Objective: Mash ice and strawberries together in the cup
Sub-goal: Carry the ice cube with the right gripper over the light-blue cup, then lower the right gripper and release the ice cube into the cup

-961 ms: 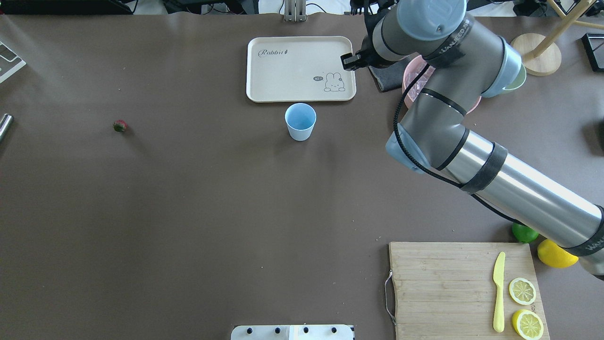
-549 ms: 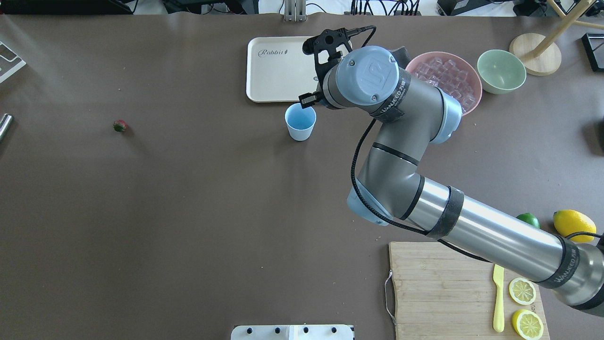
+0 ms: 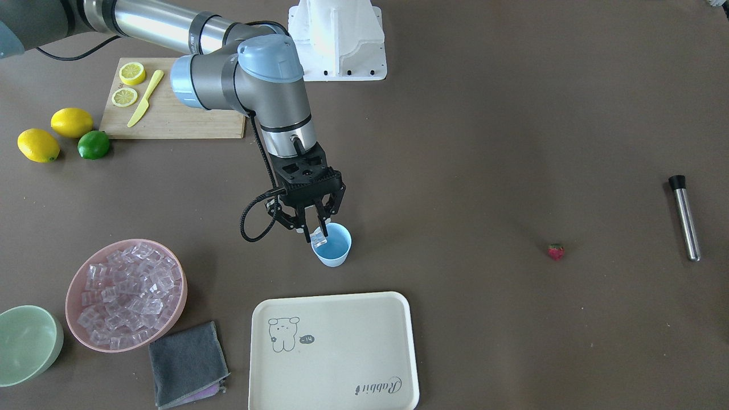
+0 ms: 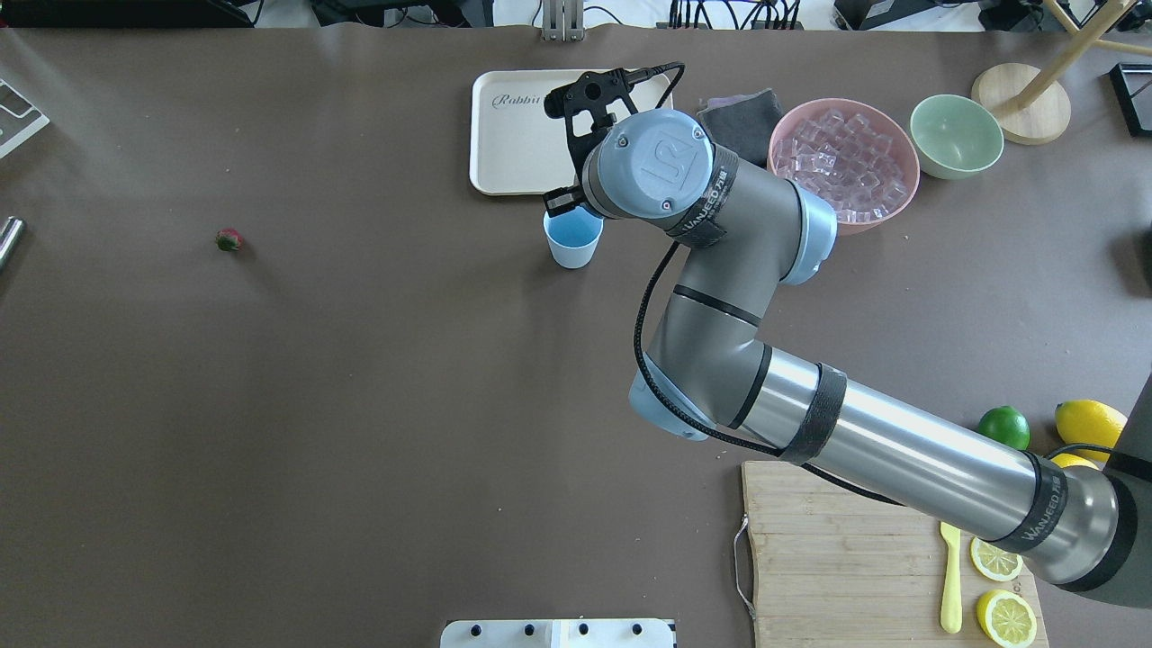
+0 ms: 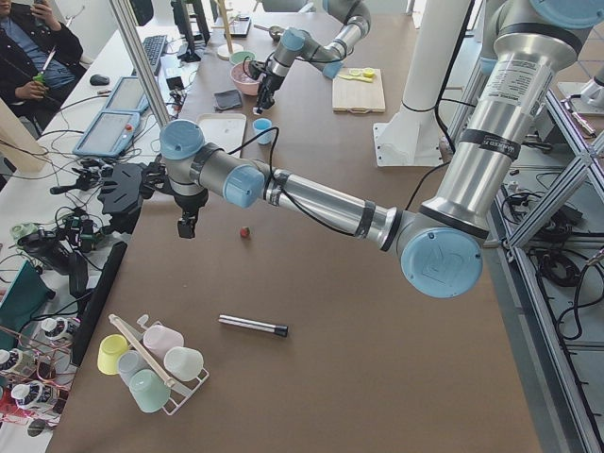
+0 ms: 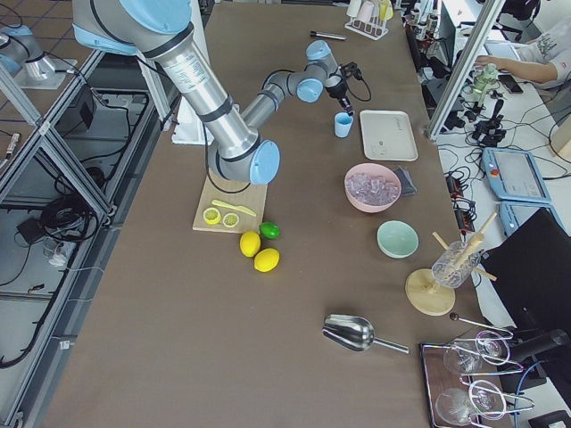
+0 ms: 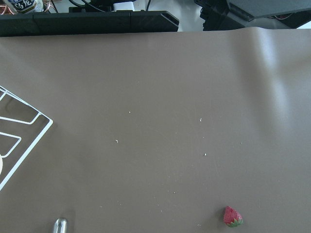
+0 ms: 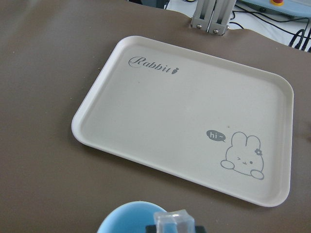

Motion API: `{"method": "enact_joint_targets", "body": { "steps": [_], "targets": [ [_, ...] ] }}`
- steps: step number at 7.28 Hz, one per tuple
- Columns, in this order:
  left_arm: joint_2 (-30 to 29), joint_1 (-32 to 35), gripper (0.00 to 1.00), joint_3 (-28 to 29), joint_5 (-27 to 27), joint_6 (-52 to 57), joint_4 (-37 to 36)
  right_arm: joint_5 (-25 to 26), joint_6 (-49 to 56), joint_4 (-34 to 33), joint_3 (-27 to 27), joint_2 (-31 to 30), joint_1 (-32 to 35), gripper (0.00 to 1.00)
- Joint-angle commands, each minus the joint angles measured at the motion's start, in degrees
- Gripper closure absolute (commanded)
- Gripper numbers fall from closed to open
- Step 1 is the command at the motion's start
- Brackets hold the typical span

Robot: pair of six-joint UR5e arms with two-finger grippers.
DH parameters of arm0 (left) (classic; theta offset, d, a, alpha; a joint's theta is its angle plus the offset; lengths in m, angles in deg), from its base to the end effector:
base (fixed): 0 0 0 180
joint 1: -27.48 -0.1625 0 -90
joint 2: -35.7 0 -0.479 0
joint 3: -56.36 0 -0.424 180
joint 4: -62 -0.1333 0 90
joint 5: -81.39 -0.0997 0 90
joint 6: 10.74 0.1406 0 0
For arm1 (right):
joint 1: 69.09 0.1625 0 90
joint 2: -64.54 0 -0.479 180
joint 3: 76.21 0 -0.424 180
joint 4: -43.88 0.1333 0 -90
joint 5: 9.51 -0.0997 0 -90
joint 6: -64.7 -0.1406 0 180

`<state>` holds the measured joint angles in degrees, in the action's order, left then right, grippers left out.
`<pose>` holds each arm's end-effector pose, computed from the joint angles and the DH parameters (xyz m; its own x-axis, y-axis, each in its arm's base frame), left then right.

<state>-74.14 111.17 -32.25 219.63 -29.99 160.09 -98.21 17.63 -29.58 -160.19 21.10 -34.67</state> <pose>0.0482 -0.6947 0.5181 0.6228 0.0887 -0.7773 0.1133 0.9728 0.2018 -0.6176 -0.5886 0.2090 0.7238 -0.3295 0.6062 -0.1199 0.8052 0.5808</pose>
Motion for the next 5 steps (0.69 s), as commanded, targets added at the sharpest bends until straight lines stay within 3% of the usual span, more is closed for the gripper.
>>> {"method": "enact_joint_targets", "body": {
  "steps": [1,5],
  "targets": [
    [0.6,0.0,0.02,0.1,0.0,0.0,0.1,1.5,0.0,0.2,2.4,1.8,0.0,1.00],
    [0.5,-0.4,0.02,0.9,-0.1,0.2,0.2,2.0,0.0,0.2,3.0,2.0,-1.0,1.00]
  ]
}}
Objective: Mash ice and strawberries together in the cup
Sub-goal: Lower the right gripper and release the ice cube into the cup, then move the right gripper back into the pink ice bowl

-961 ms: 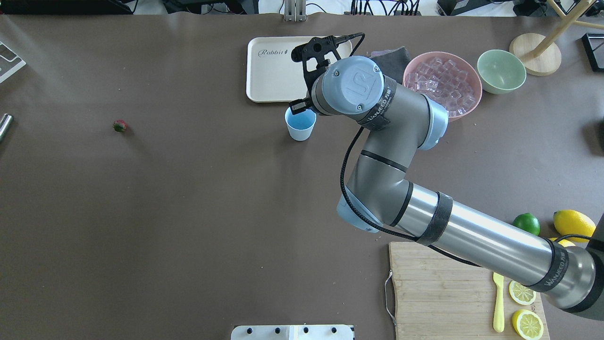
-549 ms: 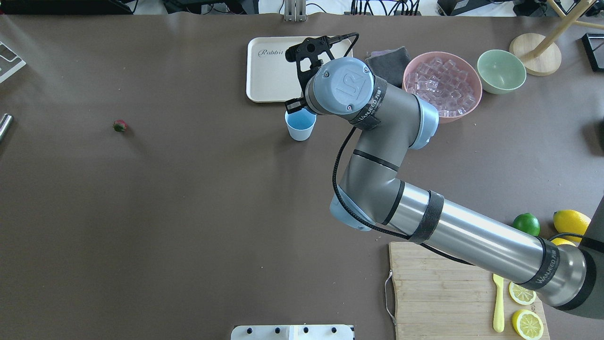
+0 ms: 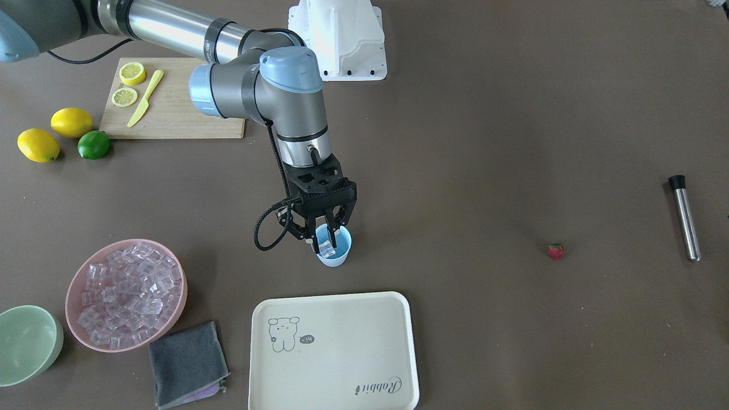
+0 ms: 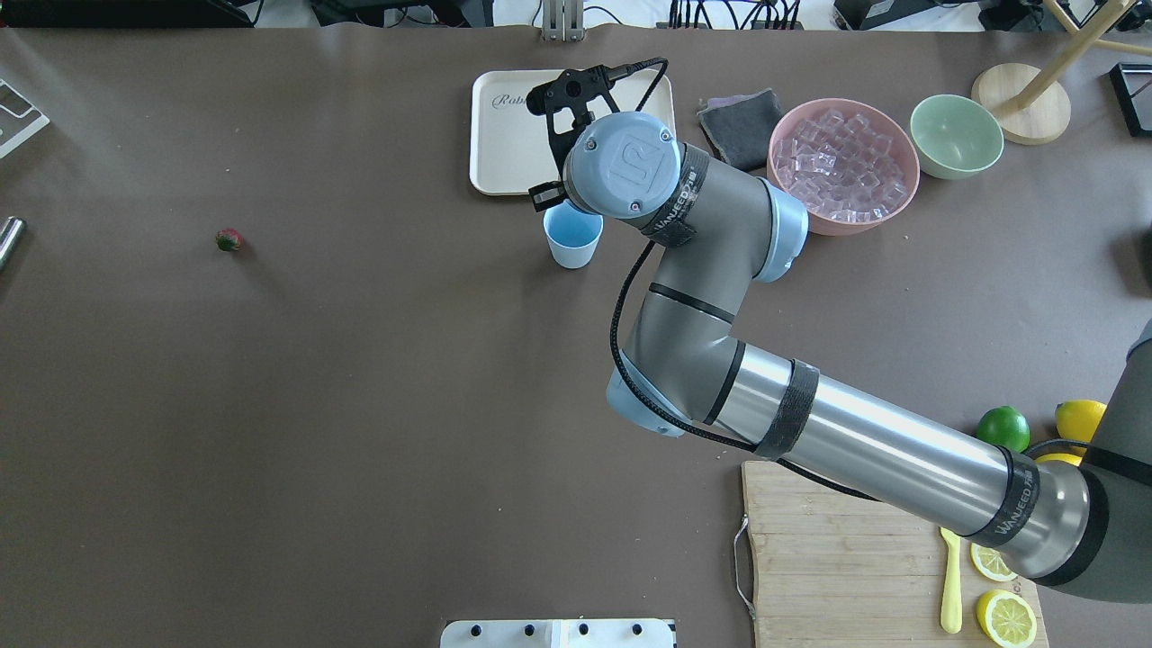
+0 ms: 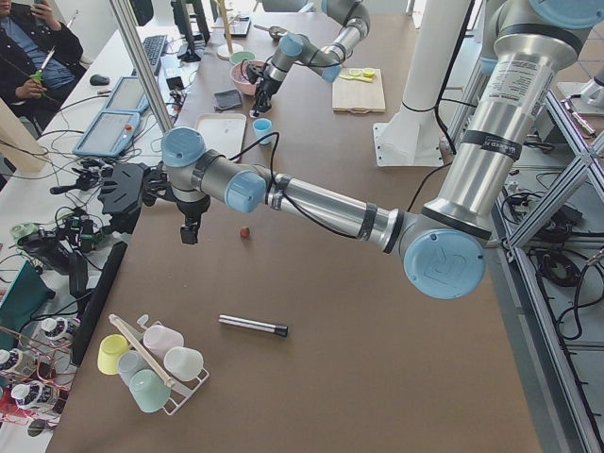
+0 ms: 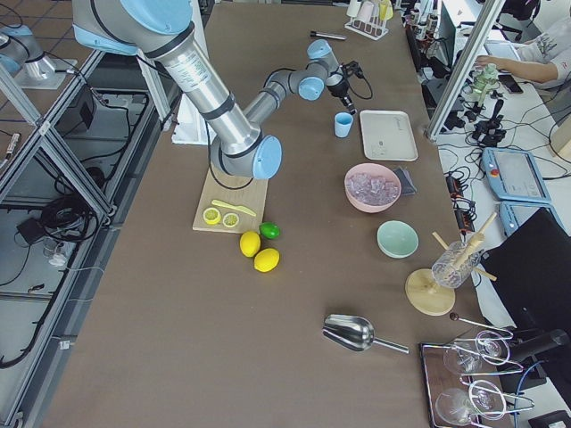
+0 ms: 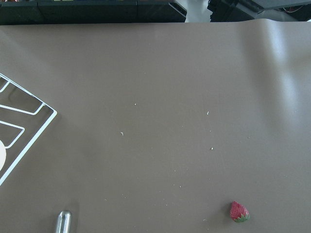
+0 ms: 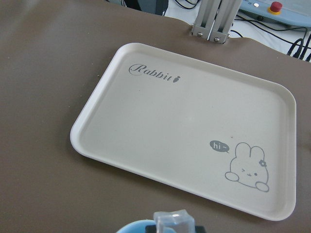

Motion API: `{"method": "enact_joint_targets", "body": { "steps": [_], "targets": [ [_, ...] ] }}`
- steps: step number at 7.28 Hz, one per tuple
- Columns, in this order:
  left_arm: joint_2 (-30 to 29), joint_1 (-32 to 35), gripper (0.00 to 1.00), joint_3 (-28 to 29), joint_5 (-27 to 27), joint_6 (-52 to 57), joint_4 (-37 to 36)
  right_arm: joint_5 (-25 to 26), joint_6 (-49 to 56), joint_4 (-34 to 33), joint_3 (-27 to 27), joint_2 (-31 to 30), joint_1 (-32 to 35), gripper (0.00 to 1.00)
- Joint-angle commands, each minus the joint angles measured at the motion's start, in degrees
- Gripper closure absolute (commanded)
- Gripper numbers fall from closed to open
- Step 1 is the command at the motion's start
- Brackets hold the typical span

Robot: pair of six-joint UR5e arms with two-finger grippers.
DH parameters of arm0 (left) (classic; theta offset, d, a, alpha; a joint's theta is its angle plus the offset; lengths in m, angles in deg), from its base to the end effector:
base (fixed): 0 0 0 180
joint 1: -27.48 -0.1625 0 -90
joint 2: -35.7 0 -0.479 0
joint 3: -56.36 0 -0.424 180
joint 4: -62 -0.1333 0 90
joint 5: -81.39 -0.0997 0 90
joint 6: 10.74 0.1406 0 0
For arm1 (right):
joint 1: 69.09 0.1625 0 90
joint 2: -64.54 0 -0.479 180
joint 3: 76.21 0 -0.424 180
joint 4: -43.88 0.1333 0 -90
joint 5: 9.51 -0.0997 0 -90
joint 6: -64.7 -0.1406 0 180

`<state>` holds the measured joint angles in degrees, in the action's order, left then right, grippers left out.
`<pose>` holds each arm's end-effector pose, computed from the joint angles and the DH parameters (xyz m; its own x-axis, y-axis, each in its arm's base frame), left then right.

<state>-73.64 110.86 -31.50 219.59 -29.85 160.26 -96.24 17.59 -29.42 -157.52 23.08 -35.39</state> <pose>0.0517 -0.6926 0.5308 0.6248 0.0798 -0.7767 0.1063 0.9768 0.1858 -0.6342 -0.5928 0.2021 0.7399 -0.3233 0.5899 -0.1228 0.7974 0.5909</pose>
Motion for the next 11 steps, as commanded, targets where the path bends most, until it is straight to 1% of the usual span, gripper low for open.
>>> {"method": "enact_joint_targets", "body": {
  "steps": [1,2,3,5,6,8,9,10,11],
  "targets": [
    [0.0,-0.1,0.02,0.1,0.0,0.0,0.0,0.1,0.2,0.0,0.6,0.1,-0.4,1.00],
    [0.0,-0.3,0.02,0.2,0.0,0.0,0.0,0.0,0.7,0.1,0.7,0.0,-0.4,0.53],
    [0.0,-0.4,0.02,0.1,0.0,0.0,0.0,0.0,0.7,0.1,0.7,0.0,-0.4,0.02],
    [0.0,-0.4,0.02,0.1,0.0,0.0,0.0,-0.6,1.0,0.1,-0.2,0.1,-0.4,0.01],
    [0.0,-0.3,0.02,0.0,0.0,0.0,0.0,-2.0,1.2,0.0,-1.3,-0.1,0.0,0.00],
    [-0.1,-0.3,0.02,-0.8,0.1,0.0,-0.1,-10.0,1.2,-0.1,-2.0,-0.7,4.1,0.00],
    [-0.4,-0.3,0.02,-0.7,0.0,0.0,-0.2,-14.4,1.3,-0.2,-3.5,-2.6,7.1,0.00],
    [-0.7,-0.2,0.02,-0.7,0.0,0.0,-0.1,-19.0,2.2,-0.1,-5.6,-6.0,10.7,0.00],
    [-1.0,-0.2,0.02,-0.8,0.0,0.0,-0.1,-22.8,5.1,-0.3,-6.6,-8.5,14.1,0.00]
  ]
}}
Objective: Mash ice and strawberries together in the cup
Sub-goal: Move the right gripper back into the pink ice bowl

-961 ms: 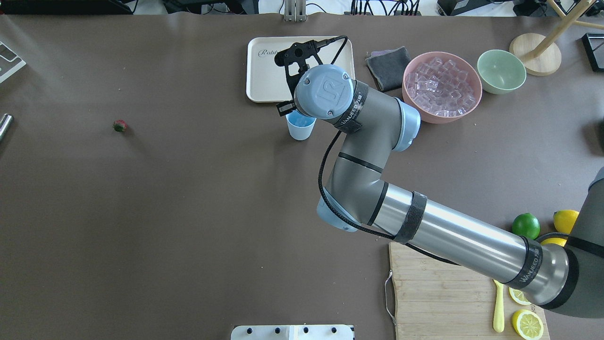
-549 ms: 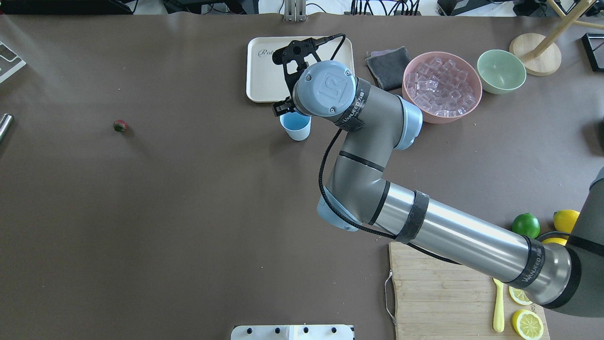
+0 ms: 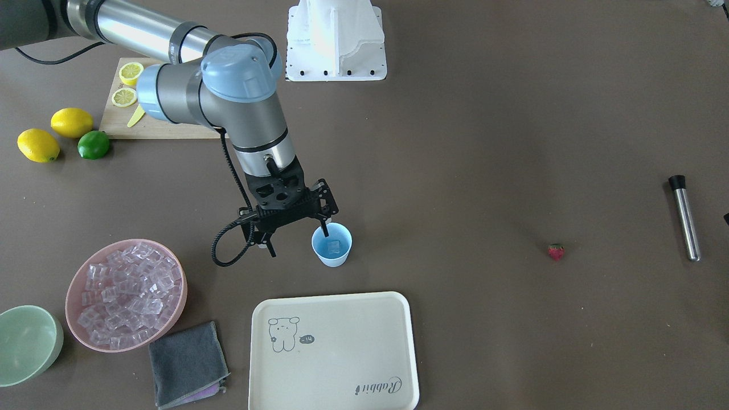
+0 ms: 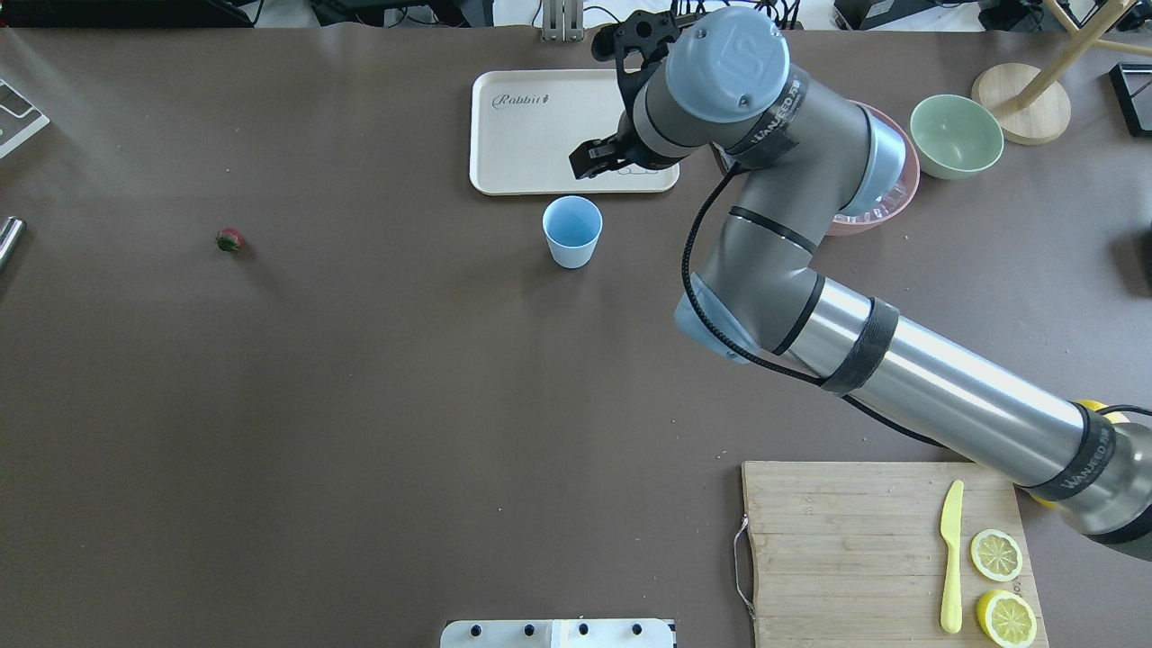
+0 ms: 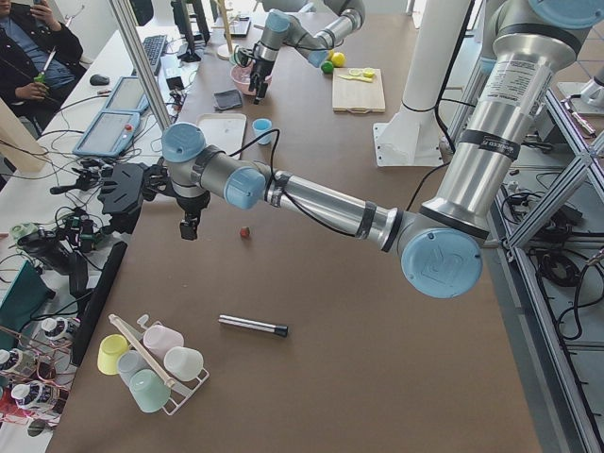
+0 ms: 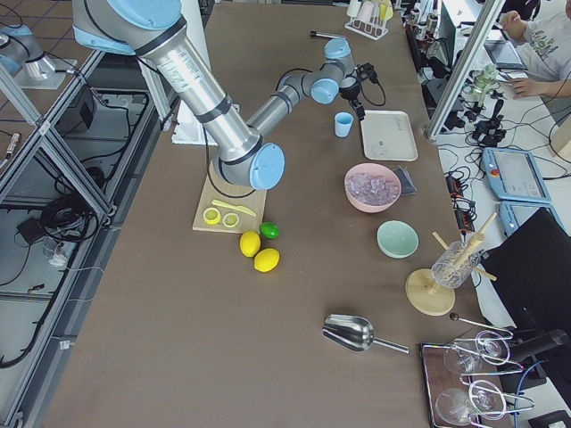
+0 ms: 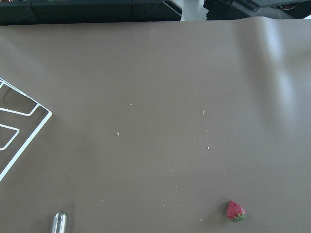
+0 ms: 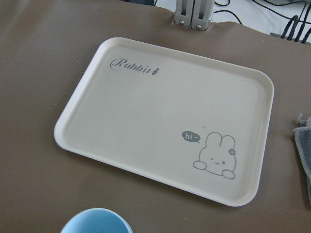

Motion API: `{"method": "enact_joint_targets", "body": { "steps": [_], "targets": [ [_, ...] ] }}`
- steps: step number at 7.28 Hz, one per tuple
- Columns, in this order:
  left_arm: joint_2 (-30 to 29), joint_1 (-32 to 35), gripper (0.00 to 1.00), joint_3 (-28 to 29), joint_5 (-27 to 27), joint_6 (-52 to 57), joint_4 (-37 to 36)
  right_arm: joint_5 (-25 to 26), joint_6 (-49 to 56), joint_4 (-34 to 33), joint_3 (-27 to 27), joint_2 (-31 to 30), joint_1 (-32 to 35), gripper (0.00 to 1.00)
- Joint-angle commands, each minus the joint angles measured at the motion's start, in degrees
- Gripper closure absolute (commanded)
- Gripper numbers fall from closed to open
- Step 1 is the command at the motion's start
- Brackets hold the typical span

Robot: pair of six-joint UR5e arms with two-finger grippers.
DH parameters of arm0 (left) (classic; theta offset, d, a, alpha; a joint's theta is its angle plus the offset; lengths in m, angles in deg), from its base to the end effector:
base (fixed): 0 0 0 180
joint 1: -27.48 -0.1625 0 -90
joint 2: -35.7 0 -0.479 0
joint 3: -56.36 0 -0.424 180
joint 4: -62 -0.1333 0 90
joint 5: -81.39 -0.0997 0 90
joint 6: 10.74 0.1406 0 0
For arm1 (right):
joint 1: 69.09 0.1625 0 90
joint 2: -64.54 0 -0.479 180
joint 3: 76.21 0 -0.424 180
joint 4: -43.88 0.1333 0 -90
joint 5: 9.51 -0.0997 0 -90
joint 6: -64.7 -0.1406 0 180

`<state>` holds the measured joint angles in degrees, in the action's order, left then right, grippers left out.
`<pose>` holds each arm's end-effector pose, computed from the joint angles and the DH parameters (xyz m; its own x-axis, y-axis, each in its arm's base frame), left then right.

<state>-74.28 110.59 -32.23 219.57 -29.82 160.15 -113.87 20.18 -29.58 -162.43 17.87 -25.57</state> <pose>0.0553 -0.6952 0.5166 0.6226 0.1001 -0.7761 0.1020 0.9729 0.2073 -0.5299 -0.6390 0.2342 0.6529 -0.3326 0.6806 -0.0746 0.8658 0.4947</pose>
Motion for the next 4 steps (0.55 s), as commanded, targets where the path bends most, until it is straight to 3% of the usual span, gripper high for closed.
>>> {"method": "enact_joint_targets", "body": {
  "steps": [1,4],
  "targets": [
    [-0.4,0.0,0.02,-0.6,0.0,0.0,0.1,-6.0,2.9,-0.3,-2.4,-6.0,6.9,0.00],
    [-0.2,0.2,0.02,-3.2,-0.5,-0.1,-0.1,-6.0,8.1,-0.4,-2.3,-11.8,10.9,0.00]
  ]
}}
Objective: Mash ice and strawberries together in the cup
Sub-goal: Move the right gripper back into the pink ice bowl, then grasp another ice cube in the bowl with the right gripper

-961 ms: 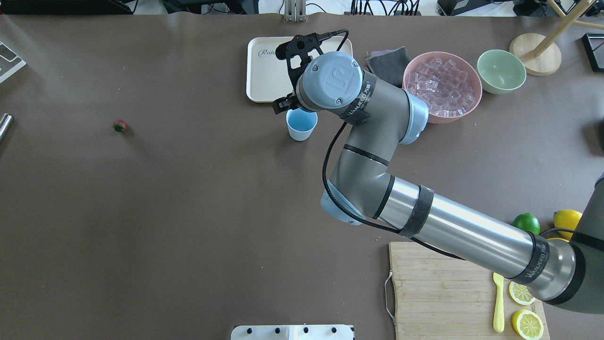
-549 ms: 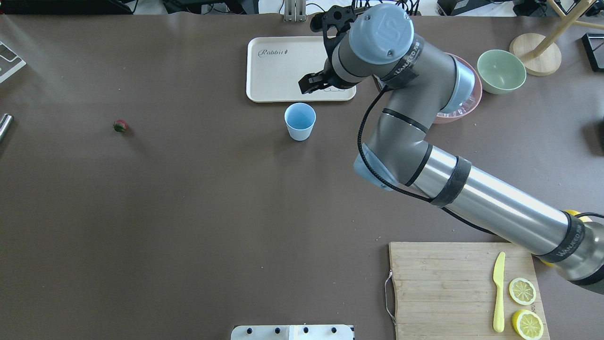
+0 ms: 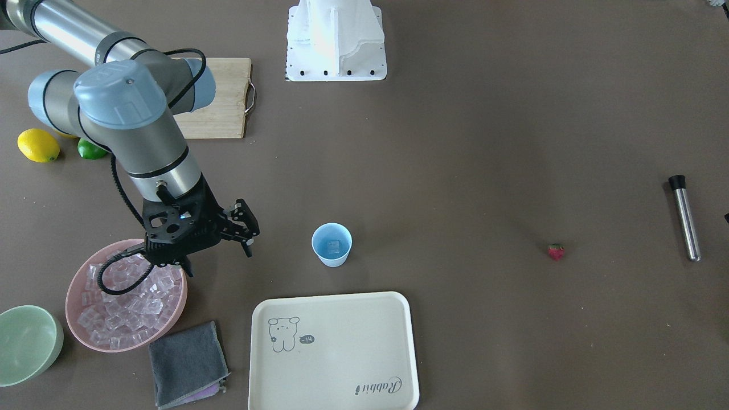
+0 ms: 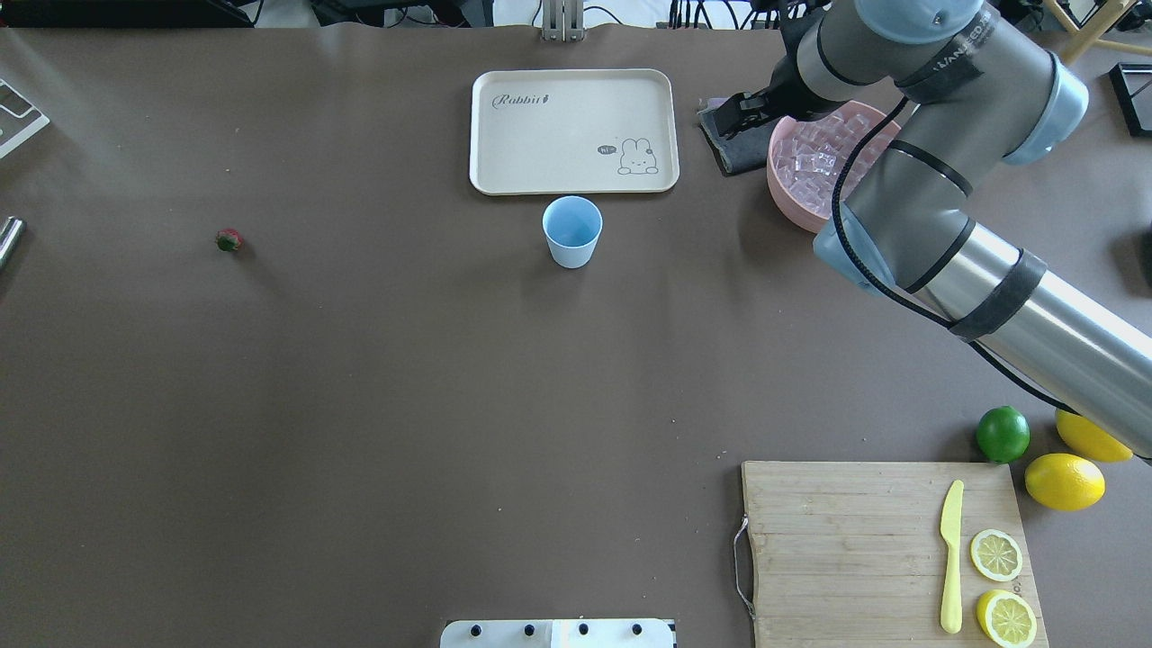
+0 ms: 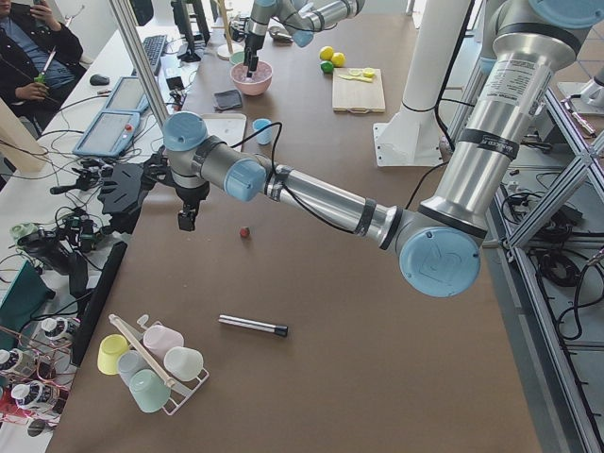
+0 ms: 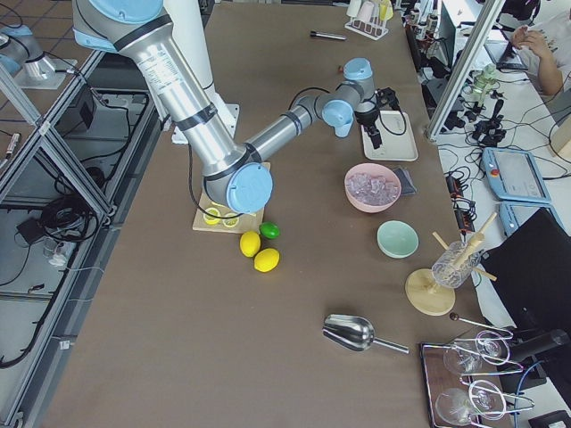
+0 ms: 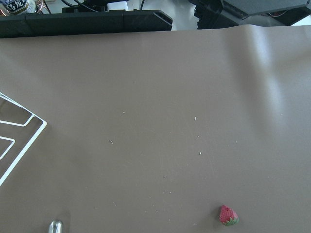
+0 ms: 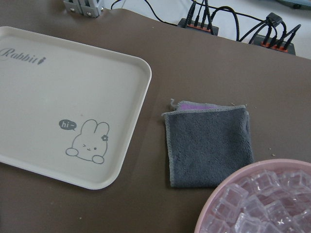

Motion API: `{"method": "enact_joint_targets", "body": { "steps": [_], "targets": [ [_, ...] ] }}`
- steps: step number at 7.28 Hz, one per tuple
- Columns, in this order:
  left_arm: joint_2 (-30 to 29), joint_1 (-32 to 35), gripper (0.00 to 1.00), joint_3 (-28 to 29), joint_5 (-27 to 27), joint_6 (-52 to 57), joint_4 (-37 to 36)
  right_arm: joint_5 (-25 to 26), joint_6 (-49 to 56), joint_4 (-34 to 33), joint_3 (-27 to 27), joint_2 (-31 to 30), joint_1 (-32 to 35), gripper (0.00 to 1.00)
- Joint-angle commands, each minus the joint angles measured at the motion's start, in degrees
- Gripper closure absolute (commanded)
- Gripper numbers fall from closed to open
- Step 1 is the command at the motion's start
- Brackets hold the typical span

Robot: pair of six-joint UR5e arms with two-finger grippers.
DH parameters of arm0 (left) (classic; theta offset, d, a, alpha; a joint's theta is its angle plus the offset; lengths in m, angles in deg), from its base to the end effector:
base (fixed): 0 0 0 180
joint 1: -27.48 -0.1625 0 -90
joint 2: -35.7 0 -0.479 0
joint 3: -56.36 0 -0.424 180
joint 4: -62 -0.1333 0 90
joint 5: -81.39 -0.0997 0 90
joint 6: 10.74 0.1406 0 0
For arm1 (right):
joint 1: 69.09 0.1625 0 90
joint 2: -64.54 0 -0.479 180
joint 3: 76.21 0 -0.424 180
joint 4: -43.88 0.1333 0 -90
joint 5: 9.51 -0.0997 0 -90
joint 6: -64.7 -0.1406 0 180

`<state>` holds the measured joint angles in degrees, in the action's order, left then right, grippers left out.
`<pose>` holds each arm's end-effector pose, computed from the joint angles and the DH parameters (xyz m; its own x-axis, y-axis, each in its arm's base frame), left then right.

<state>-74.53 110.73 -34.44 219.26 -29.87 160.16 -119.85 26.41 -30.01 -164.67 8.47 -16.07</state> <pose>0.0528 -0.6930 0.4935 0.6228 0.1297 -0.7715 0.1074 0.9626 0.2486 -0.4079 -0.6820 0.3455 0.7120 -0.2779 0.6449 -0.0543 0.8938 0.4451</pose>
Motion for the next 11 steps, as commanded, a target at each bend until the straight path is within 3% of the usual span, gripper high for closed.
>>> {"method": "enact_joint_targets", "body": {
  "steps": [1,3,7,8,11],
  "targets": [
    [0.6,0.1,0.02,-2.0,-0.3,0.0,-0.1,0.3,2.1,0.5,0.4,-3.9,2.0,0.01],
    [0.7,0.2,0.02,-2.7,-0.2,-0.2,-0.1,3.1,1.3,0.6,1.1,-6.1,2.0,0.01],
    [-0.1,-0.2,0.02,-2.6,-0.2,-0.3,0.0,2.9,6.7,0.7,3.1,-5.6,1.9,0.02],
    [-0.2,-0.2,0.02,-2.8,-0.2,-0.4,0.0,2.9,5.8,0.8,4.3,-5.4,1.8,0.06],
    [0.0,-0.2,0.02,-3.2,-0.2,-0.5,0.0,3.6,-0.7,0.9,6.1,-4.6,1.7,0.02]
  ]
}}
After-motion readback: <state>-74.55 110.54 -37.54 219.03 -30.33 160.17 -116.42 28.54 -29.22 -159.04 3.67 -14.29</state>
